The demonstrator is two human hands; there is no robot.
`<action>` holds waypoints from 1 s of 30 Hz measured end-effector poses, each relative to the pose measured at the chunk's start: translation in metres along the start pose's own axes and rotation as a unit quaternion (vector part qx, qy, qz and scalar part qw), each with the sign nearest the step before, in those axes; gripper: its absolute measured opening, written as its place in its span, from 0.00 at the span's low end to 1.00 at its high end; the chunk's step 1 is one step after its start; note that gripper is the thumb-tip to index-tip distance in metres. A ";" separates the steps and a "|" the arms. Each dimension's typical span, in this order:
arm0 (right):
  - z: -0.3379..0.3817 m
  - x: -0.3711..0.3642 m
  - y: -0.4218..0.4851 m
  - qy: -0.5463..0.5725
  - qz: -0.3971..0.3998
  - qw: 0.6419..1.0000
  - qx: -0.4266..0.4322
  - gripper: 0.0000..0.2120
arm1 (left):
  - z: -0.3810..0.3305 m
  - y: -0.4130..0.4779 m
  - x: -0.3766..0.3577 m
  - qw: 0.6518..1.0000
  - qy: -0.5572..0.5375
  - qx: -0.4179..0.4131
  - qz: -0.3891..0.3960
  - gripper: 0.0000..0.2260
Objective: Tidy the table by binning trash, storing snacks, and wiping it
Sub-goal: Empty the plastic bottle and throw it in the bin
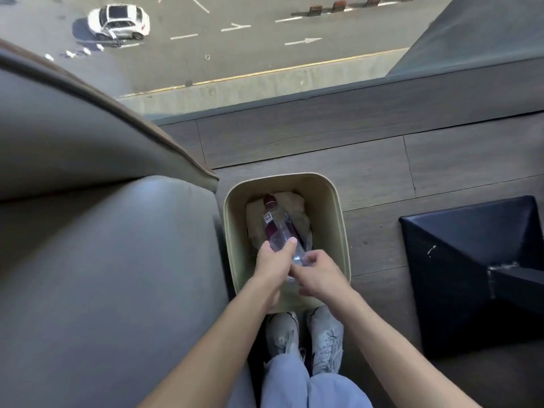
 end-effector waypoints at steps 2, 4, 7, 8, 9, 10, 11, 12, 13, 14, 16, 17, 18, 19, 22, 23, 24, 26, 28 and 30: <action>0.011 -0.009 0.010 -0.079 -0.061 0.995 0.026 0.23 | 0.001 0.016 0.008 0.998 0.057 -0.014 -0.034 0.17; 0.017 -0.021 0.023 -0.105 -0.089 0.989 0.048 0.24 | 0.004 0.032 0.015 0.995 0.080 -0.012 -0.055 0.17; 0.016 -0.039 0.041 -0.092 -0.074 0.991 0.055 0.25 | 0.012 0.045 0.023 0.993 0.104 0.000 -0.062 0.20; 0.014 -0.043 0.045 -0.084 -0.064 0.993 0.055 0.25 | 0.013 0.046 0.022 0.992 0.110 -0.001 -0.059 0.22; 0.011 -0.045 0.047 -0.079 -0.054 0.994 0.059 0.26 | 0.014 0.046 0.021 0.992 0.114 -0.005 -0.052 0.22; 0.008 -0.045 0.048 -0.079 -0.047 0.993 0.069 0.28 | 0.014 0.045 0.018 0.992 0.119 -0.013 -0.043 0.23; 0.005 -0.045 0.048 -0.089 -0.042 0.992 0.084 0.30 | 0.015 0.041 0.015 0.991 0.126 -0.020 -0.032 0.23; 0.002 -0.044 0.046 -0.107 -0.042 0.988 0.098 0.31 | 0.015 0.037 0.013 0.990 0.137 -0.026 -0.022 0.23; -0.001 -0.041 0.043 -0.130 -0.046 0.985 0.108 0.32 | 0.015 0.032 0.013 0.987 0.156 -0.030 -0.015 0.23; -0.004 -0.038 0.039 -0.154 -0.055 0.980 0.113 0.32 | 0.014 0.026 0.014 0.983 0.181 -0.037 -0.011 0.22; -0.009 -0.028 0.027 -0.194 -0.081 0.969 0.127 0.31 | 0.009 0.012 0.020 0.970 0.237 -0.059 -0.003 0.22; -0.010 -0.021 0.018 -0.209 -0.098 0.962 0.144 0.29 | 0.005 0.002 0.023 0.962 0.263 -0.072 0.006 0.23; -0.011 -0.013 0.007 -0.221 -0.117 0.954 0.163 0.27 | 0.001 -0.008 0.025 0.954 0.287 -0.087 0.019 0.23; -0.011 -0.004 -0.006 -0.228 -0.137 0.947 0.183 0.25 | -0.004 -0.020 0.028 0.945 0.309 -0.104 0.037 0.23; -0.010 0.025 -0.058 -0.223 -0.183 0.931 0.225 0.19 | -0.025 -0.062 0.038 0.920 0.350 -0.159 0.079 0.21; -0.011 0.033 -0.075 -0.216 -0.191 0.929 0.233 0.18 | -0.032 -0.077 0.042 0.913 0.360 -0.174 0.085 0.20; -0.013 0.044 -0.102 -0.203 -0.197 0.929 0.238 0.17 | -0.046 -0.100 0.048 0.908 0.364 -0.185 0.092 0.20; -0.018 0.063 -0.160 -0.170 -0.198 0.935 0.239 0.15 | -0.077 -0.150 0.058 0.901 0.369 -0.205 0.101 0.19; -0.026 0.079 -0.224 -0.144 -0.189 0.940 0.246 0.15 | -0.111 -0.206 0.070 0.885 0.394 -0.228 0.099 0.19; -0.031 0.095 -0.284 -0.139 -0.180 0.937 0.265 0.16 | -0.144 -0.257 0.084 0.852 0.451 -0.254 0.082 0.19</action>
Point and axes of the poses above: each hand's wrist, its own y-axis towards the middle knuckle, its own x-axis out of the back of the hand, z = x × y, the point moved 5 cm from there along y, towards the middle knuckle, and after that the axes turned 12 degrees about -x, right-handed, at the moved point
